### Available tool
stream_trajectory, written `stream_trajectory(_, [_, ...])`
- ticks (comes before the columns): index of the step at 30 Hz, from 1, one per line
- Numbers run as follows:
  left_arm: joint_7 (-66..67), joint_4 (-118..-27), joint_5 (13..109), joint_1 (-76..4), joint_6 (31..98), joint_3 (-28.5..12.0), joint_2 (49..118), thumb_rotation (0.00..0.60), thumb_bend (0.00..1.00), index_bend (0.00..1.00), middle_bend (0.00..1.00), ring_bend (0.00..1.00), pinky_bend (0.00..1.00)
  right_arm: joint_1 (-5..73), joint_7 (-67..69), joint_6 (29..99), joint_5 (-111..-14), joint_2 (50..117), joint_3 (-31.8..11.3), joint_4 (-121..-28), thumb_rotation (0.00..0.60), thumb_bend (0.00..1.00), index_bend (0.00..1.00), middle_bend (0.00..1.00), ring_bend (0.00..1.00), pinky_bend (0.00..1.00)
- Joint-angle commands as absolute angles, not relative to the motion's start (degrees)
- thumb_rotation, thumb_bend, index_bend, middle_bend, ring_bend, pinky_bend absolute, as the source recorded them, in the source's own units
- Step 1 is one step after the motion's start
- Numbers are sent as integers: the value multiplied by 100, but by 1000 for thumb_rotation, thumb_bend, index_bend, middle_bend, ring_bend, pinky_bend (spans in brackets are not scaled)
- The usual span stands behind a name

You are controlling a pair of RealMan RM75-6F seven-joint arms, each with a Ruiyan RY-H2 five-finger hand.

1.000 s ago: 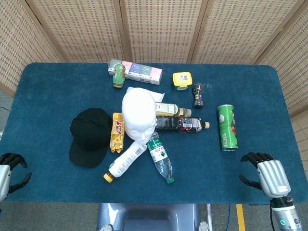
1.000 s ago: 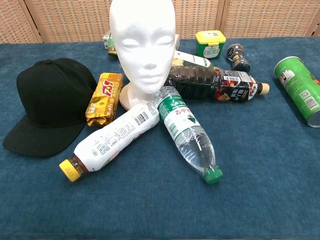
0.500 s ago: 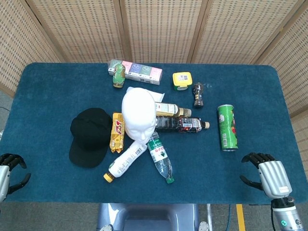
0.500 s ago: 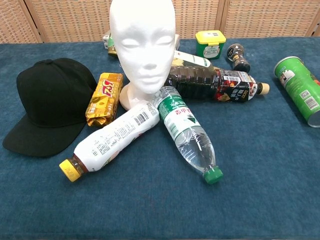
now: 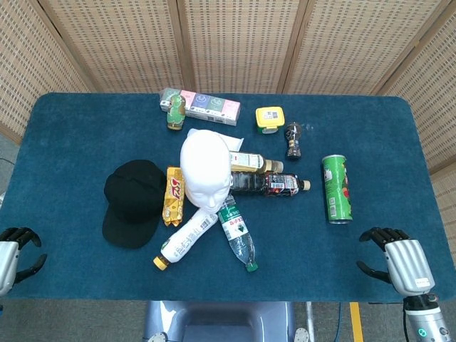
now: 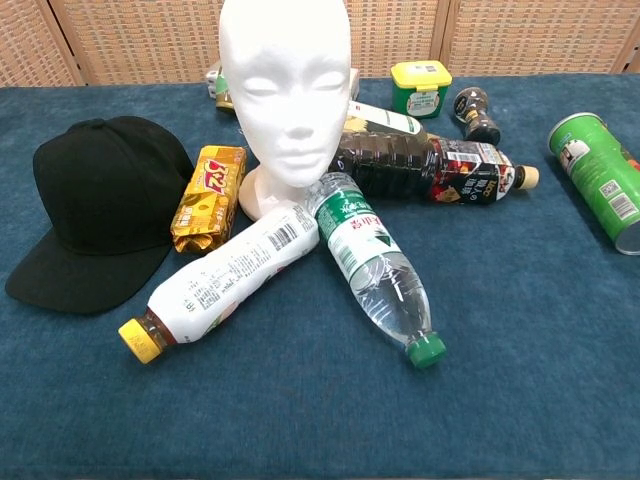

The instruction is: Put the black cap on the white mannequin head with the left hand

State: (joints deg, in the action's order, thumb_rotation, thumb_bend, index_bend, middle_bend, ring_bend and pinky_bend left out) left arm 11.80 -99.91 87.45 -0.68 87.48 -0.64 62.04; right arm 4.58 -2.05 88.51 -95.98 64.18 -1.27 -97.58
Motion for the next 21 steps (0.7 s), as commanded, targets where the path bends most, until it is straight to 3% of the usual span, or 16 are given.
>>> stream_trajectory(1, [1322,-9794,8782,-207,8576,-83,6292,600,237,522,620,507,651,448,-207,8866,-9602,6408,-121,-9759,600,117,444,476,463,453])
stream_trajectory(4, [1406,-9667,8784,-345,8371,-90,6388,600,209,522,721,600,741,435,-211,8894,-9617,6395,-114,-9771,600,117,443,476,464,453])
stream_trajectory(9, [1566,-9369,8764,-600,8049,-146,6637,600,174,522,814,670,802,410,-214,8920,-9620,6379,-97,-9774,600,116,443,476,464,453])
stream_trajectory(21, [1211,-8430,8803,-1092,7405,-114,7498,600,122,522,839,698,816,410,-191,8898,-9583,6425,-97,-9709,600,117,444,476,463,453])
